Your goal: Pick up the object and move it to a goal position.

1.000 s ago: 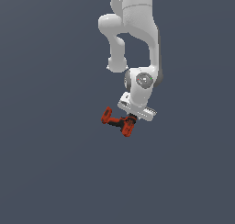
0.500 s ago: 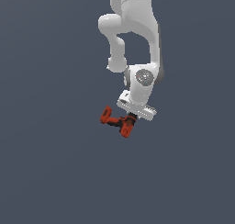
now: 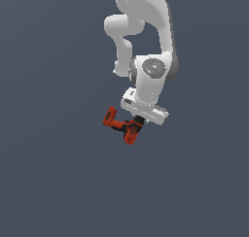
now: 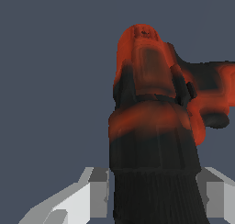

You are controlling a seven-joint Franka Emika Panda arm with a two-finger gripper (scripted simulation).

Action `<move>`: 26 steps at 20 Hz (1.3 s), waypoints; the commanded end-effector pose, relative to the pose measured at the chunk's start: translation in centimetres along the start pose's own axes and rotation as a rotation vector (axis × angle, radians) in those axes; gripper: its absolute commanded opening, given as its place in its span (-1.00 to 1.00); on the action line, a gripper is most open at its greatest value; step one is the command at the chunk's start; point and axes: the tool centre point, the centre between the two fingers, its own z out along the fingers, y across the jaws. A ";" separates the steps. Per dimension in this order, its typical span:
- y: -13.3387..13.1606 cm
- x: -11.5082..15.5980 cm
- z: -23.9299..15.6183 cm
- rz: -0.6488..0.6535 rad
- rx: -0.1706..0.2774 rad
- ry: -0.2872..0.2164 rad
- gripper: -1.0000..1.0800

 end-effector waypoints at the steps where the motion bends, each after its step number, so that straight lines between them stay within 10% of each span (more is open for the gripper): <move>1: 0.1 1.1 -2.8 0.000 0.004 0.006 -1.00; 26: 0.7 9.3 -22.7 0.001 0.004 0.005 -1.00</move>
